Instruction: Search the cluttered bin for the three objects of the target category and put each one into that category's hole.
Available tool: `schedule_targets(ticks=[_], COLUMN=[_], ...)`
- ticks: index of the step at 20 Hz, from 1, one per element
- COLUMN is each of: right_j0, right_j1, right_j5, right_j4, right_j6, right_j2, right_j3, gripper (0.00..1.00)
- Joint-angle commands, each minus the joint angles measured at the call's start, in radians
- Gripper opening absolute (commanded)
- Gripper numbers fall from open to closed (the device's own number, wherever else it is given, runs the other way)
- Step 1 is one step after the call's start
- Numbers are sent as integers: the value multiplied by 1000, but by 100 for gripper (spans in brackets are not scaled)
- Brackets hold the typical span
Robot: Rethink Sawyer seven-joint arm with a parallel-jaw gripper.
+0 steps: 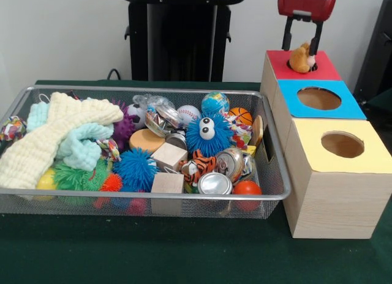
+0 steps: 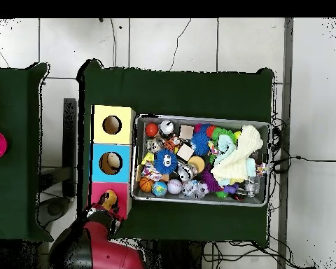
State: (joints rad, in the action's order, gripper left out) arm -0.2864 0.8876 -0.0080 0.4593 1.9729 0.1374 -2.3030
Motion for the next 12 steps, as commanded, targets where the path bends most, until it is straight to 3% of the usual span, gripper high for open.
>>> schedule_targets(ticks=[1,12], right_j0=[57,42], right_j1=[15,4], right_j5=[29,17], right_j4=[-65,-79], right_j6=[130,158], right_j2=[-68,-62], right_j3=[-19,-14], gripper=[100,100])
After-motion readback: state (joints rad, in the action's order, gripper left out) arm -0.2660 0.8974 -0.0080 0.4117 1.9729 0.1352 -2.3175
